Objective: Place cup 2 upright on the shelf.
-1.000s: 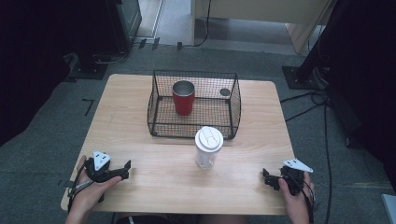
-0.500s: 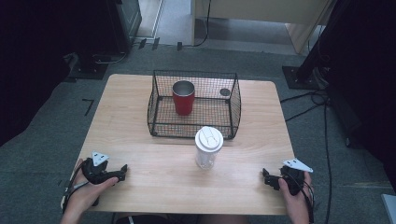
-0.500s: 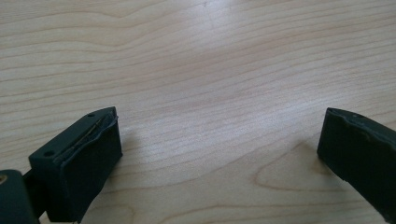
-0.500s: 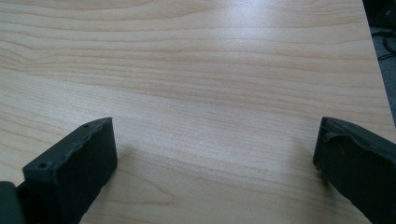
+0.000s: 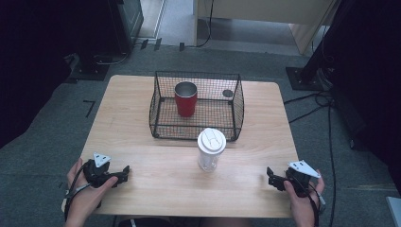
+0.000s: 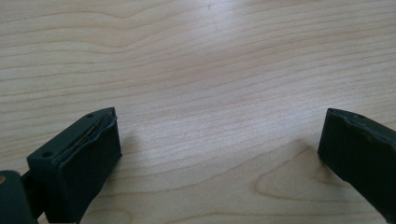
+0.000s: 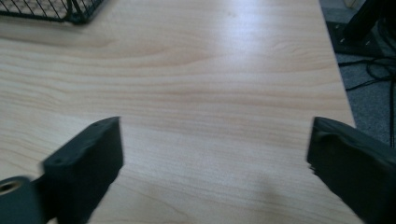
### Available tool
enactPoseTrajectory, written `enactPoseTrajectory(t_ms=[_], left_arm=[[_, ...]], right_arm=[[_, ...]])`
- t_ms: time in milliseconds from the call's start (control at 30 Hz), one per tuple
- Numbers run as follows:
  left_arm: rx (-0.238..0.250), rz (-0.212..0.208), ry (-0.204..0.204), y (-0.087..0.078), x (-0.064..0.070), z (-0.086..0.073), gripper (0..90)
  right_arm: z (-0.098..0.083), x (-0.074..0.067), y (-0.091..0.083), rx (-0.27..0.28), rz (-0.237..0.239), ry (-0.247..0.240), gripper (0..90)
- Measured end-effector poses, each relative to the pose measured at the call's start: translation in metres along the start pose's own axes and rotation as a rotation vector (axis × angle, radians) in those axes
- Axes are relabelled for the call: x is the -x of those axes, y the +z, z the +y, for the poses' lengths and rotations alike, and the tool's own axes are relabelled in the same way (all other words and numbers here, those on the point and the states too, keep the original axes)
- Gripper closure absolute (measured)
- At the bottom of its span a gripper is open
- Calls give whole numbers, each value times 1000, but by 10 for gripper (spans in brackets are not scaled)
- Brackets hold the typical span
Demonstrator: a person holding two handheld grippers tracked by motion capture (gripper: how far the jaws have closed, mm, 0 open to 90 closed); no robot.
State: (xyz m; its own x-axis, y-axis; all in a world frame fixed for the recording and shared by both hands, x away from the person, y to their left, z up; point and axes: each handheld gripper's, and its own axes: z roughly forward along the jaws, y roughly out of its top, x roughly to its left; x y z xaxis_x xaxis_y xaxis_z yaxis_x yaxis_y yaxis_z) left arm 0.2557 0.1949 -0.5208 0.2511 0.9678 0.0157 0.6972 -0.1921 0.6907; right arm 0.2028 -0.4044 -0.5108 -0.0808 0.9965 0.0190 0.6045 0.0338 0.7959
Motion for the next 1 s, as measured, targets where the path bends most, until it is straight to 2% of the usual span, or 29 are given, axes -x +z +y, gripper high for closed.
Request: enactPoseTrajectory(t_ms=[33, 133, 167, 333, 400, 467, 500, 567, 600, 633, 700, 733, 767, 800, 833, 867, 933, 1000], left_arm=[[0, 0, 0, 0, 0, 0, 0], [1, 0, -1, 0, 0, 0, 0], [2, -2, 2, 0, 0, 0, 0], [2, -1, 0, 1, 0, 1, 0], [3, 0, 0, 1, 0, 1, 0], [3, 0, 0, 1, 0, 1, 0], [3, 0, 0, 1, 0, 1, 0], [3, 0, 0, 1, 0, 1, 0], [3, 0, 1, 1, 0, 1, 0], [3, 0, 1, 1, 0, 1, 0], [3, 0, 1, 1, 0, 1, 0], [3, 0, 1, 1, 0, 1, 0], [3, 0, 1, 1, 0, 1, 0], [3, -1, -1, 1, 0, 1, 0], [3, 0, -1, 1, 0, 1, 0], [3, 0, -1, 1, 0, 1, 0], [3, 0, -1, 1, 0, 1, 0], [3, 0, 0, 1, 0, 1, 0]], right_arm=[[1, -1, -2, 9, -11, -1, 144], [3, -5, -5, 24, -27, -3, 160], [6, -9, -8, 32, -2, -11, 141], [12, -19, -16, 67, -5, -20, 141], [16, -27, -19, 96, 36, -13, 141], [18, -34, -20, 109, 29, -43, 141], [18, -34, -20, 109, 29, -43, 141], [19, -40, -19, 103, -11, -51, 141], [21, -46, -20, 86, 23, -43, 137], [21, -46, -20, 86, 23, -43, 137], [23, -53, -23, 76, 69, -46, 120], [26, -59, -27, 62, 75, -67, 58], [26, -59, -27, 62, 75, -67, 58], [27, -61, -29, 57, 89, -72, 3], [29, -62, -30, 47, 104, -66, 0], [34, -65, -33, 46, 98, -33, 0], [36, -68, -36, 58, 109, -40, 0], [36, -70, -38, 73, 139, -57, 0]])
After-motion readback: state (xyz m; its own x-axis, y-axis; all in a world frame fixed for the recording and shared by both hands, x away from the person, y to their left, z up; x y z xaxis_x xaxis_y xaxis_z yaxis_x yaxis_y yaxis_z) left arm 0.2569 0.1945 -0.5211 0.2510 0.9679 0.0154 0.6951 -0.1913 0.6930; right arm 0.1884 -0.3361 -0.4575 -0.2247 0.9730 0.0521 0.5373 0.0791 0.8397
